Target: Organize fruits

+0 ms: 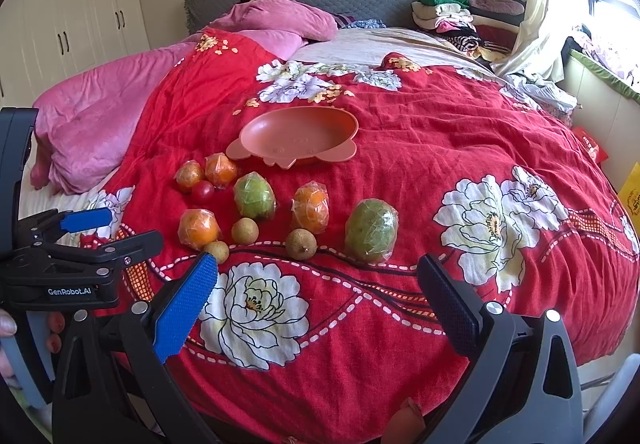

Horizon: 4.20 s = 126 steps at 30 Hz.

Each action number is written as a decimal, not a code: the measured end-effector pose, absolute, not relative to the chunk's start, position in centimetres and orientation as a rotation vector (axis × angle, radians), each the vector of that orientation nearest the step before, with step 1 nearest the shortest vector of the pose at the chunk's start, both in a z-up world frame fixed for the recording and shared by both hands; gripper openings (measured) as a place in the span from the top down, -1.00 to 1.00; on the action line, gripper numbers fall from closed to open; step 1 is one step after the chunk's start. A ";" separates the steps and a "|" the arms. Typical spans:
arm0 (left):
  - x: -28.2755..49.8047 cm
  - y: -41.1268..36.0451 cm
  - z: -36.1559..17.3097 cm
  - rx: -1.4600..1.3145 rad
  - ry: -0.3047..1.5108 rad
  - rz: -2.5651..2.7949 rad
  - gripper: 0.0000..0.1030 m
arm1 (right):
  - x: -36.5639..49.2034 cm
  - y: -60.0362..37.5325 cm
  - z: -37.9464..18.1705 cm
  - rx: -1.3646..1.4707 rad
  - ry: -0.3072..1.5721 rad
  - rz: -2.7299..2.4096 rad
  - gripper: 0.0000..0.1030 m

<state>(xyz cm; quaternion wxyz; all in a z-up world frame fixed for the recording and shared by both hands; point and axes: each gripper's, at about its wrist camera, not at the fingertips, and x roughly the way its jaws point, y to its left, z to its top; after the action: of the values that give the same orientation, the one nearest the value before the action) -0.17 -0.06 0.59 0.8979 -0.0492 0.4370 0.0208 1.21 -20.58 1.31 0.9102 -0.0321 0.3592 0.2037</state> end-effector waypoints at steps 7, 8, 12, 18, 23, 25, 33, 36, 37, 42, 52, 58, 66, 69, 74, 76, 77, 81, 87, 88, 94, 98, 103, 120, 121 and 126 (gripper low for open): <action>0.3 0.1 -0.4 -0.102 0.931 0.035 -0.84 | 1.4 -20.5 0.9 -0.063 0.749 0.423 -0.92; 0.5 0.2 -0.6 -0.105 0.935 0.040 -0.84 | 1.5 -20.5 0.8 -0.061 0.751 0.421 -0.92; 1.1 0.2 -1.0 -0.090 0.950 0.022 -0.84 | 2.3 -21.1 0.4 -0.046 0.761 0.408 -0.92; 2.1 0.2 -1.5 -0.107 0.968 -0.013 -0.84 | 3.9 -22.2 -0.2 -0.037 0.783 0.368 -0.92; 3.0 0.2 -1.7 -0.120 0.972 -0.045 -0.83 | 5.6 -23.0 -1.2 -0.053 0.820 0.322 -0.92; 3.5 0.2 -1.8 -0.117 0.975 -0.052 -0.82 | 6.3 -23.2 -1.8 -0.055 0.840 0.317 -0.92; 4.6 0.5 -2.6 -0.121 1.013 -0.078 -0.47 | 8.9 -23.1 -3.8 -0.059 0.908 0.328 -0.91; 4.7 0.4 -2.7 -0.127 1.017 -0.098 -0.26 | 9.1 -22.9 -3.9 -0.064 0.912 0.342 -0.91; 4.8 0.4 -2.8 -0.127 1.018 -0.103 -0.23 | 9.2 -22.9 -4.0 -0.063 0.913 0.348 -0.90; 5.3 0.1 -3.1 -0.150 1.029 -0.148 -0.10 | 9.8 -22.5 -4.0 -0.060 0.924 0.365 -0.54; 6.2 -0.1 -3.7 -0.199 1.048 -0.207 0.08 | 10.8 -21.9 -4.6 -0.048 0.945 0.420 0.08; 6.7 0.1 -4.1 -0.215 1.059 -0.221 0.17 | 11.3 -21.9 -4.9 -0.026 0.943 0.440 0.14; 7.0 0.8 -4.6 -0.218 1.065 -0.230 0.37 | 11.4 -22.4 -4.2 0.007 0.925 0.451 0.15; 7.0 0.9 -4.5 -0.220 1.061 -0.233 0.37 | 11.3 -22.4 -3.9 0.008 0.920 0.456 0.15; 6.9 1.3 -3.5 -0.221 1.044 -0.241 0.37 | 11.4 -22.5 -2.4 0.009 0.891 0.474 0.15; 7.1 1.6 -2.8 -0.227 1.026 -0.239 0.37 | 11.6 -22.5 -1.5 0.004 0.867 0.483 0.15; 7.3 1.7 -2.3 -0.230 1.014 -0.239 0.37 | 11.8 -22.4 -1.1 0.005 0.861 0.489 0.15; 8.0 2.3 -0.8 -0.230 0.982 -0.233 0.37 | 12.5 -22.1 -0.1 0.014 0.838 0.506 0.15; 9.9 3.2 0.8 -0.228 0.947 -0.203 0.37 | 13.9 -21.1 1.0 0.021 0.819 0.538 0.15; 10.4 3.4 0.9 -0.228 0.945 -0.203 0.37 | 14.2 -20.9 1.2 0.019 0.817 0.547 0.15; 13.0 3.9 1.6 -0.229 0.936 -0.199 0.37 | 15.5 -19.6 1.5 0.005 0.811 0.571 0.15; 14.8 3.6 1.6 -0.225 0.944 -0.203 0.37 | 16.4 -18.6 1.4 -0.005 0.815 0.582 0.15; 17.0 2.9 1.2 -0.208 0.957 -0.215 0.37 | 17.6 -17.6 0.9 -0.020 0.828 0.591 0.15; 21.3 1.4 -1.0 -0.162 1.021 -0.228 0.37 | 20.1 -15.4 -1.6 -0.080 0.875 0.612 0.15; 21.4 1.4 -1.2 -0.160 1.023 -0.226 0.37 | 20.2 -15.2 -1.7 -0.084 0.877 0.615 0.15; 21.8 1.4 -1.5 -0.159 1.030 -0.221 0.37 | 20.4 -14.5 -2.3 -0.119 0.888 0.625 0.15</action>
<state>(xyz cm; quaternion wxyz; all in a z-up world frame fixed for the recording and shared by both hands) 21.76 1.38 -1.54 0.8615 -0.0758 0.4908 -0.1056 20.35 -14.47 -2.30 0.8544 -0.0565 0.4224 0.2973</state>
